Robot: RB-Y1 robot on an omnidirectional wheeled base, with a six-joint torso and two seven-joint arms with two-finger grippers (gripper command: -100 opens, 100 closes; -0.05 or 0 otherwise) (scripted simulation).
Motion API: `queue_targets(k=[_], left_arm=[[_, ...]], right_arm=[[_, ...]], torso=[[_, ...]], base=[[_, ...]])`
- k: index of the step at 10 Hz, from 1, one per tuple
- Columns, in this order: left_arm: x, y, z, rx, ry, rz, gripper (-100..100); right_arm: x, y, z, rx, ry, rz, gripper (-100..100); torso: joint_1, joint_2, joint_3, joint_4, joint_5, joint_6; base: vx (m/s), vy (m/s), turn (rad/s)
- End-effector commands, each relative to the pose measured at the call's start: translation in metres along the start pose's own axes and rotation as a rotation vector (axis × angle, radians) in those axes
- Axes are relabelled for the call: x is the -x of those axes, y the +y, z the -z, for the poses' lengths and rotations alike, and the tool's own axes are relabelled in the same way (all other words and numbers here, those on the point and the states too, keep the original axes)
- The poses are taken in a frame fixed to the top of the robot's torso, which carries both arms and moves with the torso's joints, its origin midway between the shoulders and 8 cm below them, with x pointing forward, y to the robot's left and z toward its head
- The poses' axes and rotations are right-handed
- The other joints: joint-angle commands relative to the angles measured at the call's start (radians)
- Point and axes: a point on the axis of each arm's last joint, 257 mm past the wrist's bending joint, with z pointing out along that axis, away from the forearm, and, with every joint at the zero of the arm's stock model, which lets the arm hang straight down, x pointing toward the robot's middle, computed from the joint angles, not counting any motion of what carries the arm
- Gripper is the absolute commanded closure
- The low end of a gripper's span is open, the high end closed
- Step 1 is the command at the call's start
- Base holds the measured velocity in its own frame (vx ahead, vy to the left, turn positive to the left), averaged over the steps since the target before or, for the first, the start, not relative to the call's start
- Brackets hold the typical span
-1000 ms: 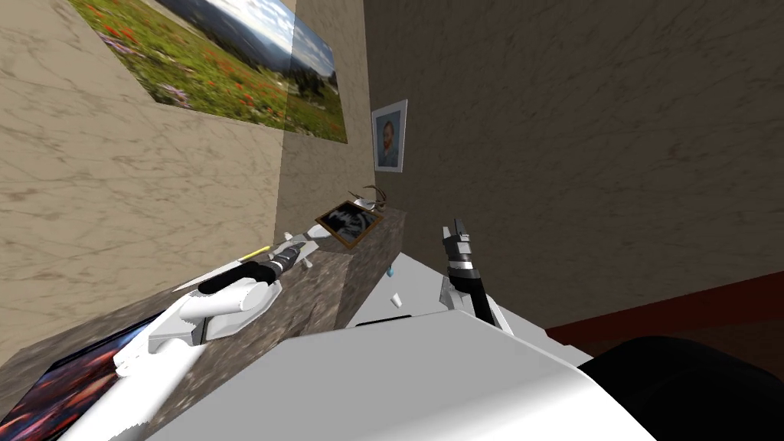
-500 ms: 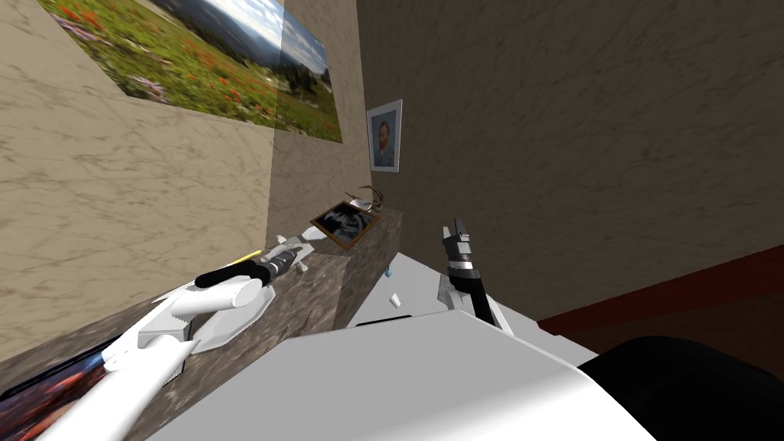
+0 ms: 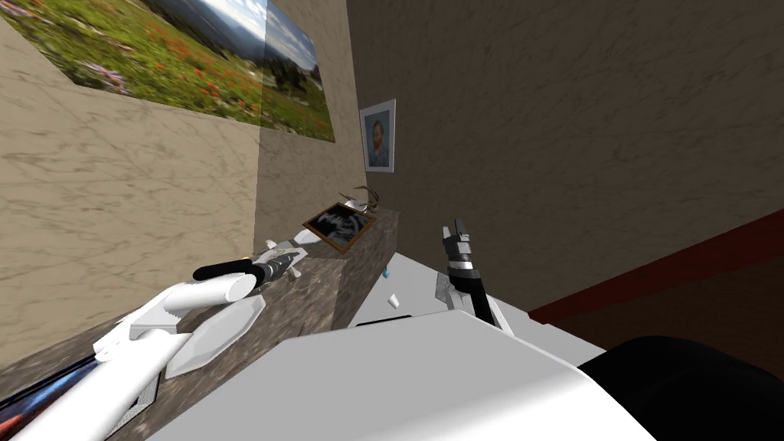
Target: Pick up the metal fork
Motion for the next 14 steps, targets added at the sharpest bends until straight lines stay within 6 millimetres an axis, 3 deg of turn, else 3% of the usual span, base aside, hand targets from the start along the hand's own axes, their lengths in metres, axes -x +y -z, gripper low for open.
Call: queue_targets(k=[1, 9, 14], left_arm=[[-0.003, 0.012, -0.001, 0.048, 0.026, -0.002, -100], [-0.007, 0.07, 0.003, 0.269, 0.168, 0.006, -100], [-0.008, 0.109, 0.017, 0.415, 0.288, 0.028, -100]], right_arm=[[0.0, 0.0, 0.0, 0.0, 0.0, 0.0, 0], [0.0, 0.0, 0.0, 0.0, 0.0, 0.0, 0], [0.0, 0.0, 0.0, 0.0, 0.0, 0.0, 0]], torso=[[0.0, 0.0, 0.0, 0.0, 0.0, 0.0], [0.0, -0.001, 0.0, 0.0, 0.0, -0.001], [0.0, 0.0, 0.0, 0.0, 0.0, -0.001]], base=[[0.026, 0.023, -0.079], [0.029, 0.022, -0.076], [0.034, 0.029, -0.094]])
